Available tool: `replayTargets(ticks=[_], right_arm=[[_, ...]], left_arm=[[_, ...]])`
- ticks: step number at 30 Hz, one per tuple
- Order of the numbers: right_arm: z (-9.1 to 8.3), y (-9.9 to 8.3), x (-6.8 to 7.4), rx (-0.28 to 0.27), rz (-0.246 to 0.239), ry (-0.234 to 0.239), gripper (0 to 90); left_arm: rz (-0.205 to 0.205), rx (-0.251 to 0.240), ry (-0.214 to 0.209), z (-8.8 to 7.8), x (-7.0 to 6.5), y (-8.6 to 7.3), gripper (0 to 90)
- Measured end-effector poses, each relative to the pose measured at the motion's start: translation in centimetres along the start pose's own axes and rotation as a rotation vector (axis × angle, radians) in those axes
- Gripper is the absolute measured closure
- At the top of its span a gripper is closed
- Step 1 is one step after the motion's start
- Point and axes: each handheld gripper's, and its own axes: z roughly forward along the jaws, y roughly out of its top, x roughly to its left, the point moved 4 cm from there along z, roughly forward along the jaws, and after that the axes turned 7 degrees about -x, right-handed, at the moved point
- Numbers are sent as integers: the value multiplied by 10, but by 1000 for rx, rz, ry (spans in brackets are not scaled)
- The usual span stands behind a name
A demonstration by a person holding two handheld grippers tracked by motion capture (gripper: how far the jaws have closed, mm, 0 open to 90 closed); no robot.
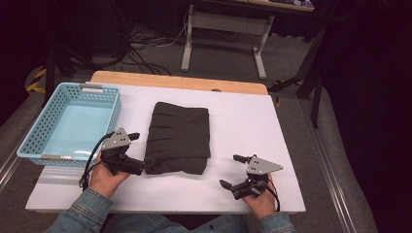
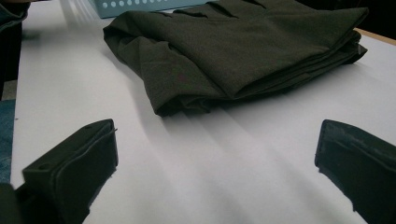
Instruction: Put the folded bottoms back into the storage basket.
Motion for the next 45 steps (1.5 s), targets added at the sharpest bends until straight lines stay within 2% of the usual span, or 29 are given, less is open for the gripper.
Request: replayTargets(ticks=[32, 40, 45], right_arm=[[0, 0, 0, 2, -3, 5, 0], [0, 0, 1, 1, -4, 7, 0], [0, 0, 1, 1, -5, 8, 0]], left_arm=[[-35, 29, 22, 21, 26, 24, 0], [-50, 27, 49, 30, 33, 28, 1], [-78, 29, 83, 37, 37, 30, 12]])
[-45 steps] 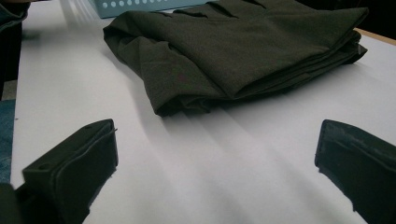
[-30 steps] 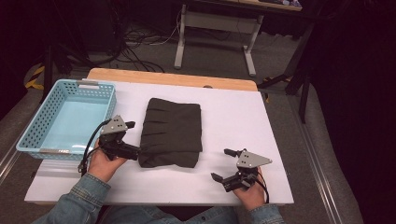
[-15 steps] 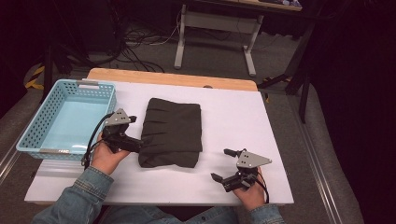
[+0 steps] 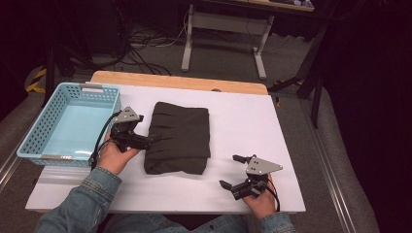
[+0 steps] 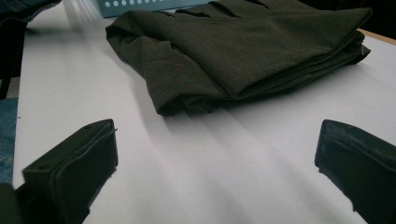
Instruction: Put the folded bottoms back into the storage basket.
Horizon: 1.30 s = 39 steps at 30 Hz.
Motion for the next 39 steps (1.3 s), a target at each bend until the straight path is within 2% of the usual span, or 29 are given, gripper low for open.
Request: replayTargets(ticks=[12, 16, 20, 26, 27, 31, 39], right_arm=[[0, 0, 0, 0, -1, 2, 0], [0, 0, 0, 1, -1, 2, 0], [0, 0, 0, 2, -2, 2, 0], [0, 0, 0, 2, -2, 2, 0], [0, 0, 0, 2, -2, 1, 0], [1, 0, 0, 6, -3, 0, 0], [1, 0, 0, 6, -6, -3, 0]], left_arm=[[-36, 37, 40, 15, 8, -1, 22], [-39, 66, 79, 20, 13, -1, 25], [-46, 77, 95, 24, 17, -1, 30], [-68, 92, 125, 31, 22, -1, 33], [-82, 113, 133, 34, 25, -2, 35], [-108, 129, 161, 38, 31, -2, 50], [-162, 150, 149, 47, 38, -2, 53]])
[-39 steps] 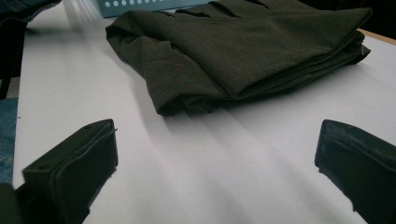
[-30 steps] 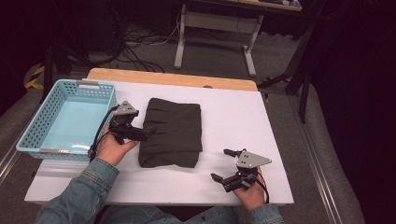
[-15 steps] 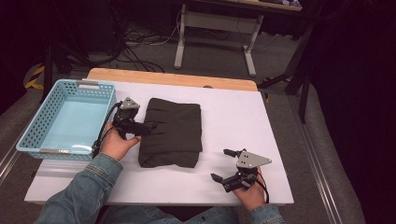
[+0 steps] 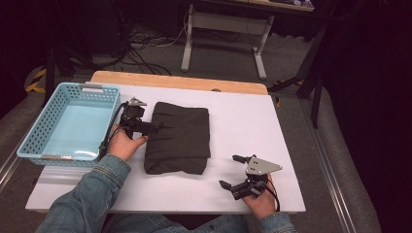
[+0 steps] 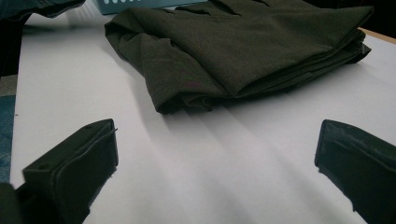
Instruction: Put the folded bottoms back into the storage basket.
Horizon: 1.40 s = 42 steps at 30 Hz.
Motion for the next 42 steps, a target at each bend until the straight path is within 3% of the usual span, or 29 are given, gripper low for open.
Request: replayTargets(ticks=[6, 22, 28, 35, 42], right_arm=[[0, 0, 0, 1, -1, 0, 1], [0, 0, 0, -2, -3, -1, 1], [0, 0, 0, -2, -4, 0, 1], [0, 0, 0, -3, -6, 1, 1], [0, 0, 0, -3, -6, 2, 1]], left_arm=[[-19, 10, -3, 6, 2, 3, 57], [-12, 72, -21, 24, 1, -3, 61], [-46, 91, -34, 33, 3, -7, 61], [-81, 112, -21, 41, 3, -11, 82], [-118, 133, -76, 47, 3, -16, 90]])
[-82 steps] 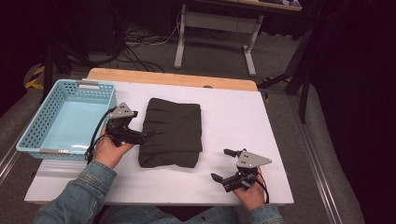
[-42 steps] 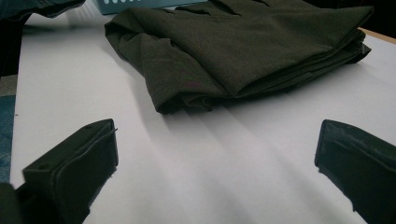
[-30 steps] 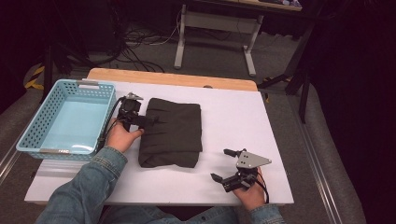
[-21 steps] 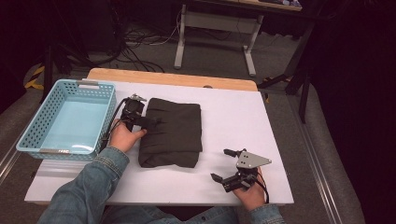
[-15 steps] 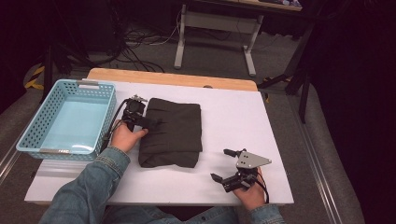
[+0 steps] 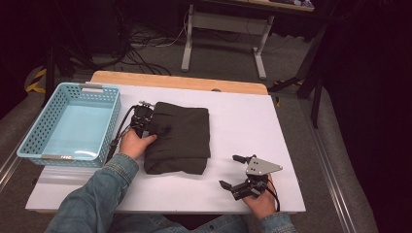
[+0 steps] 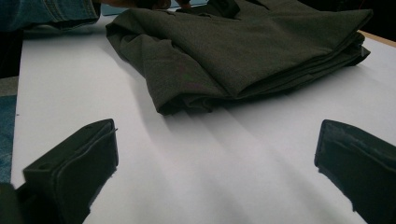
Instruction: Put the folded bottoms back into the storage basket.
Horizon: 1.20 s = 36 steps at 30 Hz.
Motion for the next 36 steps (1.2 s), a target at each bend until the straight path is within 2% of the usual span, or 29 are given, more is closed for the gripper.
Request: replayTargets(ticks=[2, 6, 11, 16, 19, 23, 31, 32, 33, 35, 36], right_arm=[[0, 0, 0, -1, 0, 0, 1], [0, 0, 0, -1, 0, 1, 1], [0, 0, 0, 1, 0, 2, 2], [1, 0, 0, 4, -1, 4, 4], [1, 0, 0, 5, -1, 2, 4], [1, 0, 0, 5, 0, 1, 5], [1, 0, 0, 7, -1, -1, 5], [1, 0, 0, 7, -1, 0, 5], [1, 0, 0, 7, 0, 2, 5], [1, 0, 0, 7, 0, 2, 5], [1, 0, 0, 7, 3, 2, 5]], left_arm=[[-10, 11, -24, 3, 0, -1, 78], [-20, 19, -43, 6, 0, -2, 74], [-7, 22, -41, 9, -1, -3, 54], [5, 33, -21, 10, -4, -2, 55], [2, 28, -26, 11, -6, -2, 63], [23, 25, -36, 12, -8, -3, 95], [21, 30, -73, 12, -14, -3, 273], [16, 33, -89, 12, -15, -3, 306], [4, 42, -109, 12, -16, -3, 397], [-8, 43, -121, 12, -17, -3, 427], [-10, 45, -129, 12, -18, -3, 504]])
